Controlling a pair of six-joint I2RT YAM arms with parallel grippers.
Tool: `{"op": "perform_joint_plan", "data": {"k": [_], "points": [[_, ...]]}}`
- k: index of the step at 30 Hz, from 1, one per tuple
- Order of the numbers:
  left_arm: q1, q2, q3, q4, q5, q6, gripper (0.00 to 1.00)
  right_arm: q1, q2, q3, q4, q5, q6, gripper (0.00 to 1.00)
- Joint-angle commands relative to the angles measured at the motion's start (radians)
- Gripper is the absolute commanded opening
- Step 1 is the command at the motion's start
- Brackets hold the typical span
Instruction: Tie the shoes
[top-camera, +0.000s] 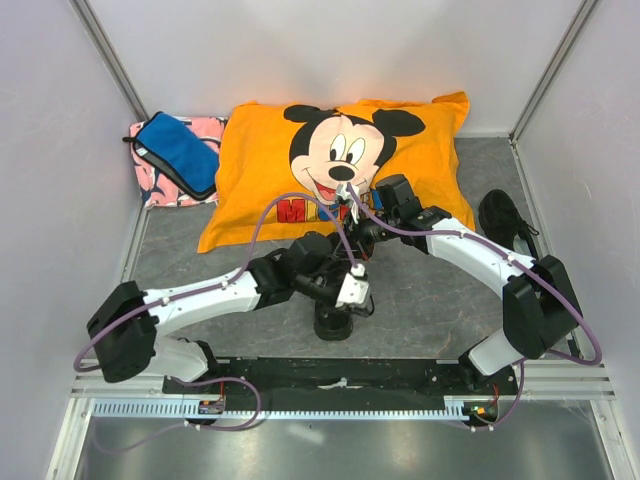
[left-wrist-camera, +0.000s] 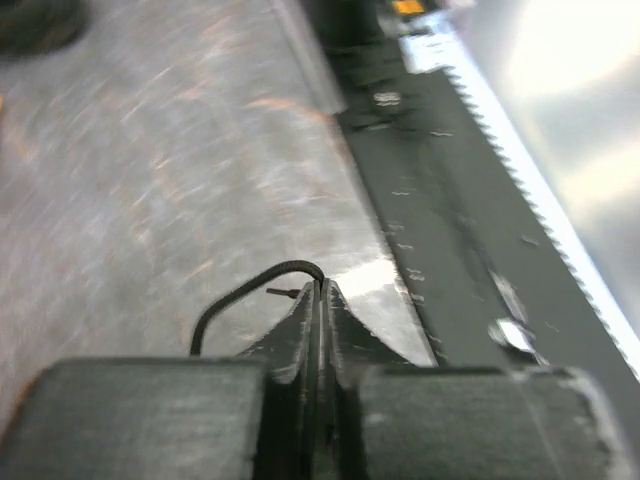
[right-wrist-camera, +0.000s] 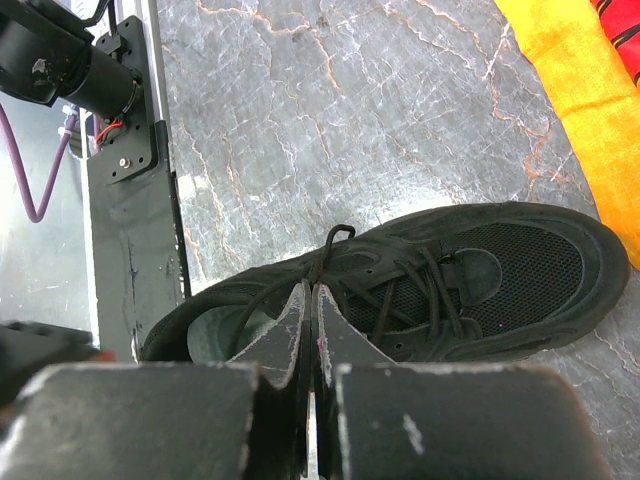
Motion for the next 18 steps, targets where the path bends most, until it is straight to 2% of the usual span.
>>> {"op": "perform_joint_plan", "data": {"k": [1,3,4,6,7,8,9,11,12,14,16,18], "points": [[0.000,0.001,0.018,0.242,-0.200,-0.278,0.33,-0.006,-0.009,0.017,0.040,-0.014,0.005,0.00],[0.022,-0.071,-0.034,0.263,-0.173,-0.255,0.49,-0.005,-0.012,0.017,0.040,-0.016,0.003,0.00],[0.032,-0.166,-0.089,0.263,-0.141,-0.241,0.58,-0.006,-0.015,0.014,0.040,-0.017,0.002,0.00],[0.079,-0.246,-0.118,0.199,-0.130,-0.232,0.61,-0.005,-0.015,0.014,0.040,-0.022,-0.001,0.00],[0.113,-0.274,-0.115,0.162,-0.059,-0.256,0.62,-0.004,-0.018,0.012,0.039,-0.022,-0.001,0.00],[0.150,-0.312,-0.109,0.059,-0.011,-0.262,0.61,-0.004,-0.020,0.011,0.042,-0.022,-0.006,0.00],[0.218,-0.328,-0.103,0.026,0.009,-0.270,0.61,-0.006,-0.018,0.009,0.040,-0.023,-0.006,0.00],[0.316,-0.364,-0.115,-0.010,-0.003,-0.285,0.55,-0.004,-0.018,0.008,0.046,-0.031,-0.001,0.00],[0.344,-0.369,-0.124,-0.013,-0.006,-0.275,0.51,-0.004,-0.020,0.006,0.049,-0.033,0.000,0.00],[0.403,-0.350,-0.138,-0.005,-0.030,-0.259,0.38,-0.001,-0.023,0.005,0.052,-0.036,0.000,0.00],[0.426,-0.304,-0.119,-0.004,-0.008,-0.252,0.32,-0.003,-0.029,0.005,0.052,-0.036,0.000,0.00],[0.438,-0.247,-0.108,0.021,0.008,-0.249,0.33,-0.001,-0.033,0.002,0.051,-0.034,-0.003,0.00]]}}
